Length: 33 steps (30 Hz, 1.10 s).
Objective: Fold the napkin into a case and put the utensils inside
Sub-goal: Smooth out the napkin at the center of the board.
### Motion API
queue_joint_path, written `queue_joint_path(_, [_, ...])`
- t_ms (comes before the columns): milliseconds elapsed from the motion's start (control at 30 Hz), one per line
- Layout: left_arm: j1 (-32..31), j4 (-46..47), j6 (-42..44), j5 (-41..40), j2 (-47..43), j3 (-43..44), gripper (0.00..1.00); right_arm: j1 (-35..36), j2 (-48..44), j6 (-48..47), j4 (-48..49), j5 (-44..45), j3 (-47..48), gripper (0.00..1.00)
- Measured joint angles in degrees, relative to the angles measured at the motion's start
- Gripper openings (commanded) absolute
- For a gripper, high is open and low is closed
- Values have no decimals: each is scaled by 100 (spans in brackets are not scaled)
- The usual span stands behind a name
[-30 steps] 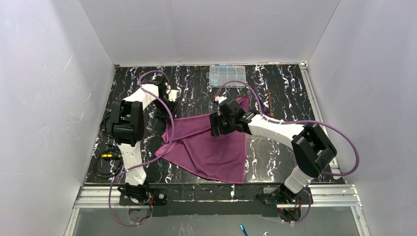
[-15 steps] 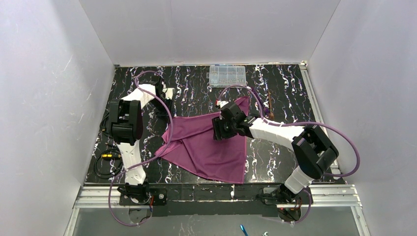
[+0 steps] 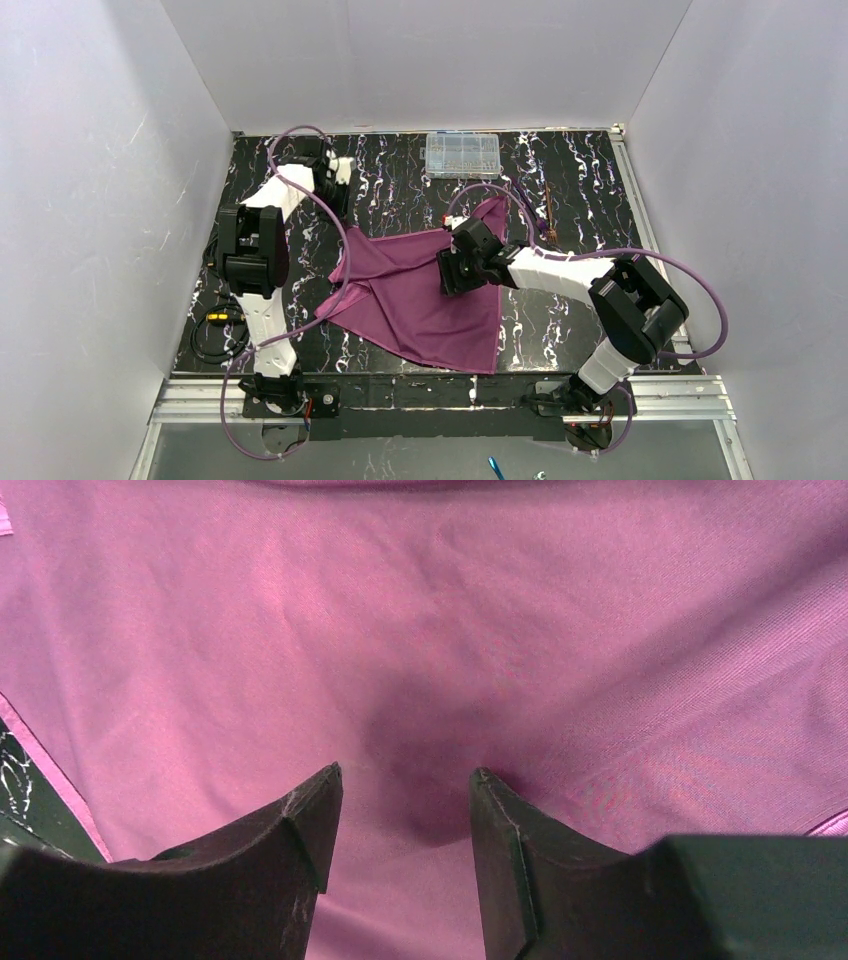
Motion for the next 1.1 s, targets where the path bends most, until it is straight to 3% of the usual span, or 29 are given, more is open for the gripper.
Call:
queue_joint_path(433, [-2, 197, 354, -111, 140, 1694, 0, 0, 26, -9, 166, 7, -151, 56])
queue_joint_path(600, [-127, -186, 940, 323, 105, 1285, 29, 0, 26, -9, 153, 9, -175, 56])
queue_joint_path(733, [-511, -549, 1635, 387, 31, 332, 43, 0, 26, -17, 149, 0, -175, 57])
queue_joint_path(867, [-798, -702, 2100, 313, 20, -210, 53, 0, 26, -20, 146, -24, -175, 57])
queue_joint_path(1100, [-708, -645, 2465, -17, -83, -103, 56, 0, 24, -7, 149, -116, -175, 56])
